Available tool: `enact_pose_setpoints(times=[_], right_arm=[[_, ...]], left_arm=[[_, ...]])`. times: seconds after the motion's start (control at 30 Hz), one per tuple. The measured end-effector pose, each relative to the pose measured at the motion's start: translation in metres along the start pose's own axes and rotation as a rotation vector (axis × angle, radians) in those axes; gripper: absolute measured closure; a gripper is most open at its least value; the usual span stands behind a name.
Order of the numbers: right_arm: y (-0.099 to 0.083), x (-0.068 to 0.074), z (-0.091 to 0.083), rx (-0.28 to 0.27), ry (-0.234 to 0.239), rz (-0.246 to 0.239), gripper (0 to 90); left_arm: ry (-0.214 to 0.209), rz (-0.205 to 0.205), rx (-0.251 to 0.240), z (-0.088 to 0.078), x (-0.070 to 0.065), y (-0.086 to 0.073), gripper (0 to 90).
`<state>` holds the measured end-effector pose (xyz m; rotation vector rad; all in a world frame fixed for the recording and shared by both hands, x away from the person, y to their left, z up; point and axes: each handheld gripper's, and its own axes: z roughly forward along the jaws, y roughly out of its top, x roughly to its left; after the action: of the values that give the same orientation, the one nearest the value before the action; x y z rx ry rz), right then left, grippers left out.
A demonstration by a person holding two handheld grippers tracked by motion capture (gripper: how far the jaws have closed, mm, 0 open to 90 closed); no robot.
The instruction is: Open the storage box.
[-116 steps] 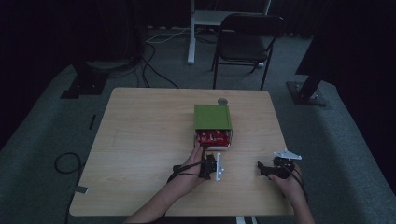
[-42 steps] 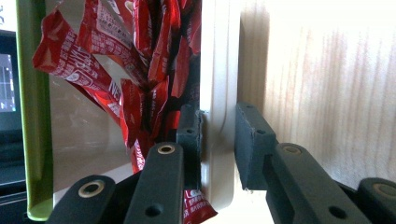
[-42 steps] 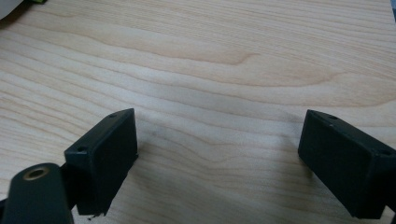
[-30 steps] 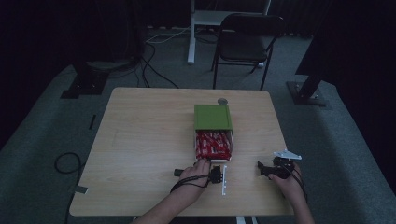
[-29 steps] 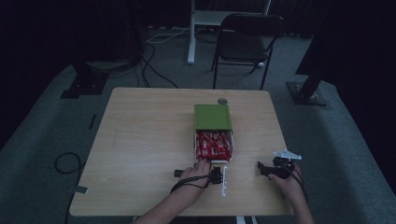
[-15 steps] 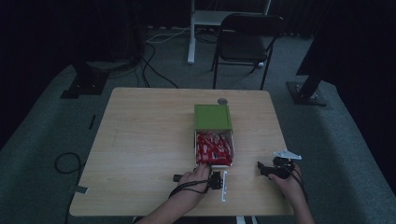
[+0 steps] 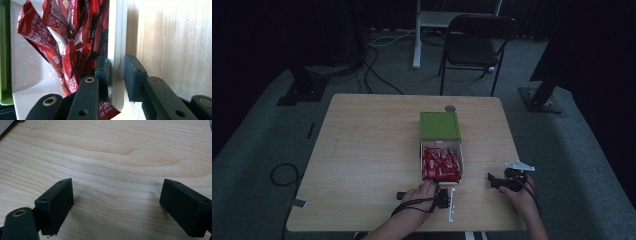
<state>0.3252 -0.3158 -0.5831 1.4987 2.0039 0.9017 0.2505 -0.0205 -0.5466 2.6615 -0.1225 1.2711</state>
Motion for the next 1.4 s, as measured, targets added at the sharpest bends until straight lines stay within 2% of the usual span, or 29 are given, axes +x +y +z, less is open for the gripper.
enact_pose_setpoints(times=[0.3,0.43,0.6,0.73,0.87,0.97,1.0,1.1,1.27,1.4], right_arm=[[0.000,0.000,0.000,0.000,0.000,0.000,11.3],[0.000,0.000,0.000,0.000,0.000,0.000,11.3],[0.000,0.000,0.000,0.000,0.000,0.000,11.3],[0.000,0.000,0.000,-0.001,0.000,0.000,11.3],[0.000,0.000,0.000,0.000,0.000,0.000,11.3],[0.000,0.000,0.000,0.000,0.000,0.000,11.3],[0.000,0.000,0.000,0.000,0.000,0.000,11.3],[0.000,0.000,0.000,0.000,0.000,0.000,11.3],[0.000,0.000,0.000,0.000,0.000,0.000,11.3],[0.000,0.000,0.000,0.000,0.000,0.000,11.3]], left_arm=[[-0.016,-0.014,-0.011,-0.007,-0.002,0.002,75.2],[-0.030,-0.030,-0.030,-0.010,0.000,-0.001,75.2],[-0.030,-0.020,-0.047,-0.017,-0.001,-0.002,73.0],[-0.051,-0.038,-0.069,-0.023,0.003,-0.004,73.1],[-0.099,-0.099,-0.137,-0.038,0.012,-0.005,73.1],[-0.103,-0.107,-0.147,-0.040,0.014,-0.005,73.1],[-0.127,-0.165,-0.200,-0.050,0.023,-0.007,73.1],[-0.135,-0.211,-0.232,-0.055,0.032,-0.011,73.1],[-0.142,-0.316,-0.290,-0.057,0.047,-0.024,73.1],[-0.130,-0.376,-0.302,-0.057,0.060,-0.036,72.8]])
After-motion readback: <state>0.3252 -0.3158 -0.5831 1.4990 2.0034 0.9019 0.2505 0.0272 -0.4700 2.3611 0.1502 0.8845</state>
